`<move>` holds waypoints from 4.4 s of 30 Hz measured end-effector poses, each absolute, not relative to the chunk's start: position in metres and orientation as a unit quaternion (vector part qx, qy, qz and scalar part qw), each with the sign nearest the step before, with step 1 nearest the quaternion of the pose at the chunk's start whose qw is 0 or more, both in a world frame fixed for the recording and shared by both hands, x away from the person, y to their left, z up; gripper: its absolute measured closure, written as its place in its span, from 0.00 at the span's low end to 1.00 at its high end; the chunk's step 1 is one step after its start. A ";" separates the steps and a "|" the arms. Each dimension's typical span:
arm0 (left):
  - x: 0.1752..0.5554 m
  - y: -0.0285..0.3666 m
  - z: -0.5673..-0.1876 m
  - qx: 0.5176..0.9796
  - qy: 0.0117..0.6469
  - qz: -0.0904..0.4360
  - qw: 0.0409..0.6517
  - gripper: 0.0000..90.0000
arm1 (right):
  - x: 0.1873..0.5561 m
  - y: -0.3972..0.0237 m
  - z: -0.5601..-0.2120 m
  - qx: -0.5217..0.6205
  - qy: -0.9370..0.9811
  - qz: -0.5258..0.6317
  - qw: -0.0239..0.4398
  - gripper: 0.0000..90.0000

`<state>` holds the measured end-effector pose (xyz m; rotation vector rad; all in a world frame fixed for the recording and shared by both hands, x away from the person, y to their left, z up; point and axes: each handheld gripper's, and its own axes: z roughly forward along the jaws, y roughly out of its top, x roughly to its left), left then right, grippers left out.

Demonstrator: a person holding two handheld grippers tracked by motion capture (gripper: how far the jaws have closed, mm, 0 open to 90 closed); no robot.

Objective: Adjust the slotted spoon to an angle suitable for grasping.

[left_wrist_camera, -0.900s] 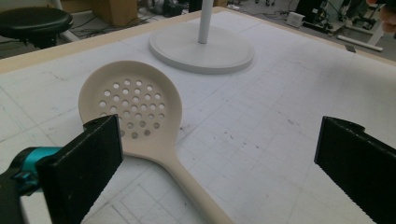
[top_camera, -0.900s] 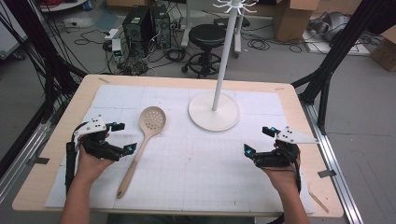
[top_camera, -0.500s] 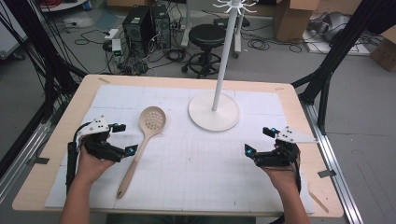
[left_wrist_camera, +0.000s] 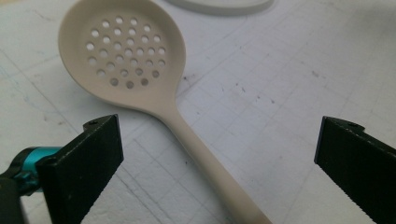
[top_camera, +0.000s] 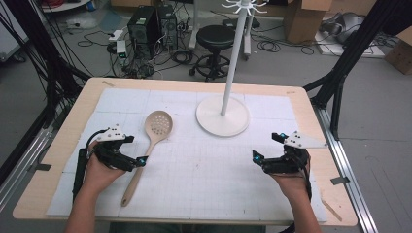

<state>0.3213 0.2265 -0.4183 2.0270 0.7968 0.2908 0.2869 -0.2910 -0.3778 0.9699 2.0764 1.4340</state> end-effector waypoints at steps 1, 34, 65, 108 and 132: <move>0.322 0.222 -0.422 0.827 0.329 0.118 0.441 0.02 | 0.287 -0.291 -0.378 0.351 0.751 0.517 0.214 0.01; 0.320 0.200 -0.432 0.894 0.301 0.099 0.317 0.73 | 0.287 -0.287 -0.380 0.348 0.762 0.500 0.218 0.01; 0.314 0.224 -0.421 0.894 0.255 0.037 0.367 0.52 | 0.287 -0.290 -0.380 0.344 0.764 0.500 0.219 0.01; 0.327 0.085 -0.427 0.949 0.085 0.019 0.304 0.83 | 0.284 -0.291 -0.371 0.335 0.758 0.515 0.221 0.01; 0.309 0.150 -0.432 0.933 0.131 0.013 0.334 0.73 | 0.281 -0.295 -0.371 0.341 0.754 0.515 0.222 0.01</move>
